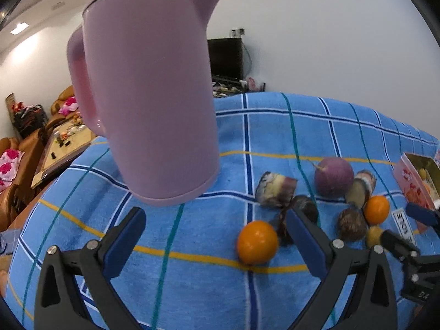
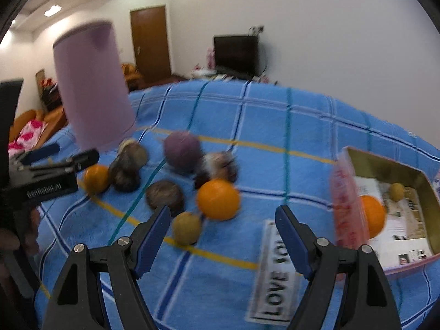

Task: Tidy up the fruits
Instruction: 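Grasp an orange with the left tool while the right tool grasps a brown round fruit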

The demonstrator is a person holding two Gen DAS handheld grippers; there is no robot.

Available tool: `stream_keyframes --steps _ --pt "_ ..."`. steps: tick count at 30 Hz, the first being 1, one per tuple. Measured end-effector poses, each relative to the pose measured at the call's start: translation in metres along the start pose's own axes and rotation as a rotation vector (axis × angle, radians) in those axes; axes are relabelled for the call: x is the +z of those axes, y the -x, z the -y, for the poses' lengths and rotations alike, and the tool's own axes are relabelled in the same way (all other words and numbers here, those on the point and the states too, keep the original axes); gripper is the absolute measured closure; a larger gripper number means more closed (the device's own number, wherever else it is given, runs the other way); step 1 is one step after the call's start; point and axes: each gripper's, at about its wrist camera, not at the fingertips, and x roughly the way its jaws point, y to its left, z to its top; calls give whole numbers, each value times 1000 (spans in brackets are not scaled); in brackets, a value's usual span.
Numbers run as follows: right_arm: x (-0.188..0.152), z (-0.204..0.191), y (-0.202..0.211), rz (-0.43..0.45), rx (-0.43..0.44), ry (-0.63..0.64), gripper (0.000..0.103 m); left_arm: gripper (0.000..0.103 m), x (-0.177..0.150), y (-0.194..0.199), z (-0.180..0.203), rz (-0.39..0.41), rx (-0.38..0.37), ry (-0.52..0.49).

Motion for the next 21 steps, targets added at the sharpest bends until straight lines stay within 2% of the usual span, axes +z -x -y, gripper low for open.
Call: stream_keyframes --steps 2,4,10,13,15,17,18,19,21 --pt "0 -7 -7 -36 21 11 29 0 -2 -2 -1 -21 -27 -31" --pt "0 -15 -13 -68 41 32 44 0 -4 -5 -1 -39 -27 -53" --pt "1 -28 -25 -131 59 57 46 0 -4 -14 13 -68 -54 -97" --pt "2 -29 -29 -144 63 53 57 0 -5 -19 21 -75 -41 -136" --pt "2 -29 -29 -143 68 58 60 0 -6 -21 23 -86 -44 -143" --pt "2 -30 -28 -143 72 70 65 6 -5 -22 20 -93 -71 -131" --pt "1 -30 -27 -142 74 76 72 9 -4 -23 17 -97 -94 -115" --pt "1 -31 -26 -141 80 82 75 14 -5 -24 15 -103 -106 -102" --pt "0 -31 -25 -140 85 87 75 20 -5 -25 9 -116 -130 -72"
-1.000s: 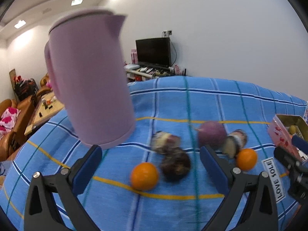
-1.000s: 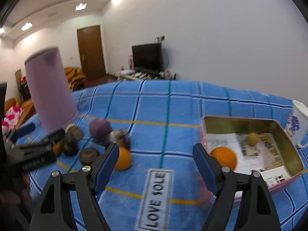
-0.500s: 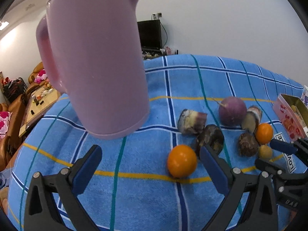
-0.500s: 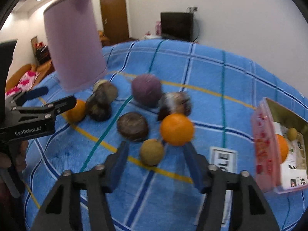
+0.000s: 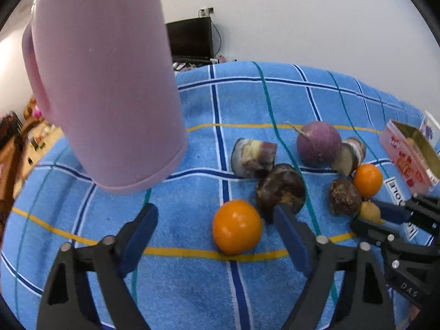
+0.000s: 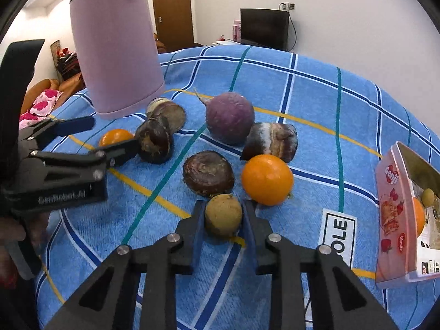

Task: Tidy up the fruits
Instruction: 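Grasp an orange with the left tool while the right tool grasps a brown round fruit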

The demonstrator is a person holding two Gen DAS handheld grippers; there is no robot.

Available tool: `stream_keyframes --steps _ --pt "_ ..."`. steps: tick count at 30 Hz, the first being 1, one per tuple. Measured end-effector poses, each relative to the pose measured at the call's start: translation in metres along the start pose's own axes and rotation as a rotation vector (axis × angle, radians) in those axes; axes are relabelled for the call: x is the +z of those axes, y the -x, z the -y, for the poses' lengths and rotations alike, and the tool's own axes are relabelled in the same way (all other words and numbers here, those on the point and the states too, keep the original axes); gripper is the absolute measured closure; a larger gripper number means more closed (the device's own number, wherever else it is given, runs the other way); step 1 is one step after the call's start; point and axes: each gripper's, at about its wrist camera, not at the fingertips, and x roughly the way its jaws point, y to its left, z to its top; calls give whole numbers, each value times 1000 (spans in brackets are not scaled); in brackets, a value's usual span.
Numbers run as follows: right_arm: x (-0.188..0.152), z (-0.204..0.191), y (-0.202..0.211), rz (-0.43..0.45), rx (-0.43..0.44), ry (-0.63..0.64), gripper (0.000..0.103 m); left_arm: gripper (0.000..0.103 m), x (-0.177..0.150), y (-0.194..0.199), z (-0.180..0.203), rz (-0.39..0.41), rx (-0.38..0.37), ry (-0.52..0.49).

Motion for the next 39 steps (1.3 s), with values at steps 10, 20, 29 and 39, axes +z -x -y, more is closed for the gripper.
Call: stream_keyframes --steps 10,20,29,39 --pt "-8 19 16 59 94 -68 75 66 -7 -4 1 -42 -127 5" --pt "-11 34 38 164 97 -106 75 66 -4 29 -16 161 -109 113" --pt "-11 38 63 304 122 -106 75 66 0 54 0 345 -70 102" --pt "-12 42 74 371 -4 -64 75 66 -2 55 30 347 -1 67"
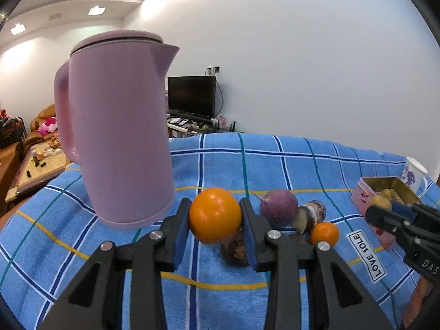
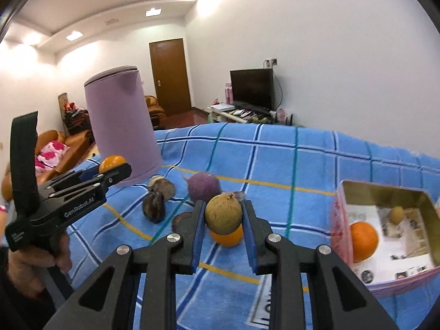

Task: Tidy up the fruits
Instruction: 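Grasp an orange with the left tool while the right tool grasps a brown round fruit, then carry both fruits over the tin box and open both tools inside it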

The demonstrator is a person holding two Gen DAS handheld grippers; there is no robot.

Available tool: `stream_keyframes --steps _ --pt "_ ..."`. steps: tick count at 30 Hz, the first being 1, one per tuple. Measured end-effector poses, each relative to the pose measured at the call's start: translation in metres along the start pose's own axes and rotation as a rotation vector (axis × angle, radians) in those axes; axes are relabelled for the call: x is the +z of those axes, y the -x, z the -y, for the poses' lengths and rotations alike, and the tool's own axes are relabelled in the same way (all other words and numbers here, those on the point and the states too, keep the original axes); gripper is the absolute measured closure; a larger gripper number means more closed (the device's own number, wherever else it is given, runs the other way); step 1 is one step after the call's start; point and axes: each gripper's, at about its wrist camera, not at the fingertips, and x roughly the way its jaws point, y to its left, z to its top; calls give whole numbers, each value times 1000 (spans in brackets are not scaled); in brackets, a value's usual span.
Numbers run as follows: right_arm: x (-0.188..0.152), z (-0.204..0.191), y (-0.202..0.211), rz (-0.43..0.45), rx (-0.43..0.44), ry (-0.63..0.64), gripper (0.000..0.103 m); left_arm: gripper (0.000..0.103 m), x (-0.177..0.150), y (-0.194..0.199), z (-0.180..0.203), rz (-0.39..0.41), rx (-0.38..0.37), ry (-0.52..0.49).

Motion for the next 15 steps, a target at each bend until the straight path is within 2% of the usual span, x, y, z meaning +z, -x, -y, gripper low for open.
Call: stream_keyframes --steps 4,15 --pt "-1 1 6 31 -49 51 75 66 -1 2 13 2 23 -26" --pt "-5 14 15 47 -81 80 75 66 -6 3 43 -33 46 -39"
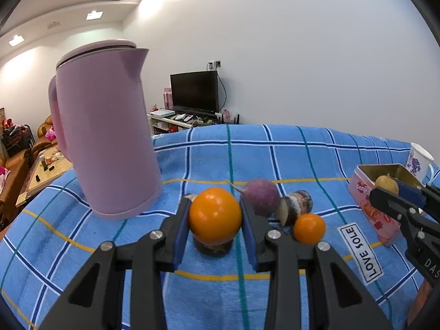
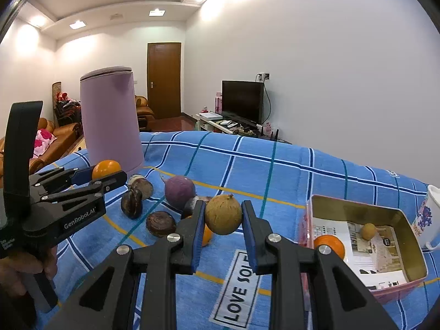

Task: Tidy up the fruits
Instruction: 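Carry both fruits over the tin box and open both tools inside it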

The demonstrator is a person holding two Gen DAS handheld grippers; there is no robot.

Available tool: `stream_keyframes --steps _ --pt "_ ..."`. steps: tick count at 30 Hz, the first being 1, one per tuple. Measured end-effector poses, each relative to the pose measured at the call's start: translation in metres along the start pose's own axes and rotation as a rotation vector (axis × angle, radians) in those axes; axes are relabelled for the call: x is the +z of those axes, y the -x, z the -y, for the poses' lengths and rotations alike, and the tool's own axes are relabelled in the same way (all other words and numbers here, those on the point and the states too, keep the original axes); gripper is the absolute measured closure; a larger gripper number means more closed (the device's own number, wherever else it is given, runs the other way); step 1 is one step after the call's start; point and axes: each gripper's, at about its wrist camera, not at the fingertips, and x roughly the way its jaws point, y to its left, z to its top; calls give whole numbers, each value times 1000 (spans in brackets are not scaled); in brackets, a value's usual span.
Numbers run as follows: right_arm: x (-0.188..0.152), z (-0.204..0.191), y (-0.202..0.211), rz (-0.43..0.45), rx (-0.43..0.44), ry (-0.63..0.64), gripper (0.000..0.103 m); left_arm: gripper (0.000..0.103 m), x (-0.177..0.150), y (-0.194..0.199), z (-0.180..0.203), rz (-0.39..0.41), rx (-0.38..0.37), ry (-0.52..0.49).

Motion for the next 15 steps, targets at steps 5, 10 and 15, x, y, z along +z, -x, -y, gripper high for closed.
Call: stream_keyframes --steps 5,10,15 --pt "-4 9 5 3 -19 5 75 66 0 2 18 1 6 -24" --pt "-6 21 8 5 -37 -5 75 66 2 4 34 0 -12 -31" --pt "-6 35 13 9 -56 -15 75 66 5 4 50 -2 -26 -45"
